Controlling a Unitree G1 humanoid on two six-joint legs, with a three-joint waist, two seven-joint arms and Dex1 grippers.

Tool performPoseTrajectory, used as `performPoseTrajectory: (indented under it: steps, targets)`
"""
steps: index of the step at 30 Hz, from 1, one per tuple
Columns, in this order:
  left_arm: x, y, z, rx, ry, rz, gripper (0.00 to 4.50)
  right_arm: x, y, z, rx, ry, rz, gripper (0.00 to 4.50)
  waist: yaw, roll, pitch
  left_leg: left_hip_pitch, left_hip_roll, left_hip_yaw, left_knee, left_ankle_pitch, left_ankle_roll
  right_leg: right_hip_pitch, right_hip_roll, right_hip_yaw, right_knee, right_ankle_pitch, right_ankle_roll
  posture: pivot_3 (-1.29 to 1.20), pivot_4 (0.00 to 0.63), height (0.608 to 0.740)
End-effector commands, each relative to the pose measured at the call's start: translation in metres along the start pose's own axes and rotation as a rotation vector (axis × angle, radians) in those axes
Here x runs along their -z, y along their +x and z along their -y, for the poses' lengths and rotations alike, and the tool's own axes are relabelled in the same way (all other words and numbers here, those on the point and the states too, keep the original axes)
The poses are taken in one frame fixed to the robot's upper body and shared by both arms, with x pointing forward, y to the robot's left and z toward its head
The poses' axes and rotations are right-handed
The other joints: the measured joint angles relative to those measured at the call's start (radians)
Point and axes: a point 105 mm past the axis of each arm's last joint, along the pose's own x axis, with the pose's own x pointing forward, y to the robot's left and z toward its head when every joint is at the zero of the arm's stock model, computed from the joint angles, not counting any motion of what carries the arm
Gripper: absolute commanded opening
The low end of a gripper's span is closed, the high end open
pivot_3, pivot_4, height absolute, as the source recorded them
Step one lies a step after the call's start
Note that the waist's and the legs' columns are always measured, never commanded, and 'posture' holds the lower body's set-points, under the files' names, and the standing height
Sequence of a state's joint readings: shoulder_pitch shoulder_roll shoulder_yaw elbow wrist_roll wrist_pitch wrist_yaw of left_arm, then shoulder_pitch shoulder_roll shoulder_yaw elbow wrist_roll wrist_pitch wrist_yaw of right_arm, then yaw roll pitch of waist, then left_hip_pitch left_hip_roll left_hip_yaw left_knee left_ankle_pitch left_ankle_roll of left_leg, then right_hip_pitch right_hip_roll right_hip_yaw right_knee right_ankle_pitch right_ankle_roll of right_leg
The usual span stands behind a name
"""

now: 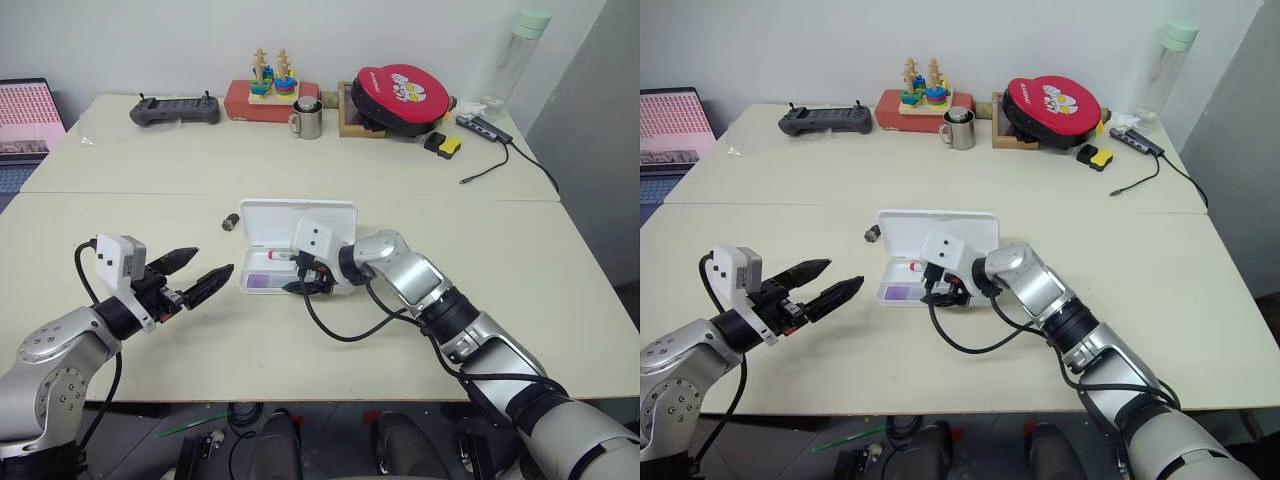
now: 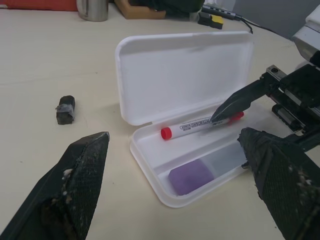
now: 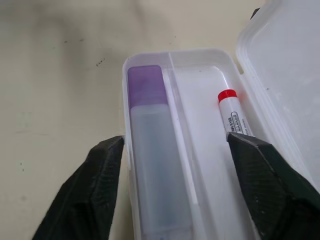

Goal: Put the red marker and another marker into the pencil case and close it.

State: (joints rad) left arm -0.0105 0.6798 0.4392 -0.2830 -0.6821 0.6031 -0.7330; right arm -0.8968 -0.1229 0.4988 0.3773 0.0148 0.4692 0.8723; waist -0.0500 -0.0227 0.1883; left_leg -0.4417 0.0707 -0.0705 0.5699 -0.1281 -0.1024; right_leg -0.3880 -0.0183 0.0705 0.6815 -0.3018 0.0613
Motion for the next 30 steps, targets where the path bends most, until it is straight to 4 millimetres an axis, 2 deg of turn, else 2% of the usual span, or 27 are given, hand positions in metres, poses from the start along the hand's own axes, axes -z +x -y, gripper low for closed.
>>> performPoseTrajectory:
  steps: [1,3,6,10,13,20,24,30]
  targets:
    - [-0.007,0.007,-0.017,-0.086,0.032,0.024,4.5,-0.039,-0.015,0.009,0.027,-0.031,0.142,4.37,0.0,0.0,0.0,0.0,0.0,0.0,0.0,0.0,0.0,0.0,0.0,0.0,0.0,0.0,0.0,0.0,0.15,0.74]
    - [-0.001,0.014,-0.041,-0.2,0.048,-0.017,4.5,-0.071,-0.034,0.008,0.023,-0.02,0.304,4.45,0.006,0.0,0.0,0.0,0.0,0.0,0.0,0.0,0.0,0.0,0.0,0.0,0.0,0.0,0.0,0.0,0.15,0.74]
    - [0.005,0.025,-0.059,-0.271,0.055,-0.062,4.5,-0.093,-0.051,0.01,0.051,-0.013,0.411,4.45,0.008,0.0,0.0,-0.001,0.0,-0.001,0.0,0.0,0.0,0.0,0.001,0.0,0.001,-0.001,0.004,0.0,0.15,0.74]
    - [0.005,0.037,-0.074,-0.321,0.053,-0.062,4.5,-0.107,-0.066,0.017,0.126,-0.017,0.46,4.45,0.009,0.0,0.0,-0.001,0.0,-0.001,0.0,0.0,0.0,0.0,0.001,0.0,0.0,-0.001,0.004,0.0,0.15,0.74]
    - [0.013,0.057,-0.077,-0.296,0.055,-0.1,4.5,-0.116,-0.077,0.027,0.217,-0.025,0.473,4.45,0.012,0.0,0.0,-0.001,0.0,-0.001,0.0,0.0,0.0,-0.001,0.001,0.0,0.0,0.001,0.0,0.0,0.15,0.74]
    - [0.019,0.087,-0.086,-0.299,0.031,-0.129,4.5,-0.117,-0.083,0.037,0.298,-0.028,0.459,4.45,0.017,0.0,0.0,-0.003,0.0,-0.001,0.001,0.0,0.0,-0.001,0.001,-0.001,0.0,0.001,0.001,0.0,0.15,0.74]
    - [0.029,0.104,-0.082,-0.273,0.016,-0.161,4.5,-0.114,-0.085,0.041,0.328,-0.029,0.441,4.45,0.018,0.0,0.0,-0.004,-0.001,-0.001,0.001,0.0,0.0,-0.001,0.001,-0.001,0.0,0.001,0.001,0.0,0.15,0.74]
    - [0.03,0.125,-0.077,-0.25,0.021,-0.162,4.5,-0.113,-0.087,0.045,0.35,-0.03,0.433,4.45,0.019,0.0,0.0,-0.004,-0.001,-0.002,0.001,0.0,0.0,-0.001,0.0,-0.002,0.001,0.001,0.001,0.0,0.15,0.74]
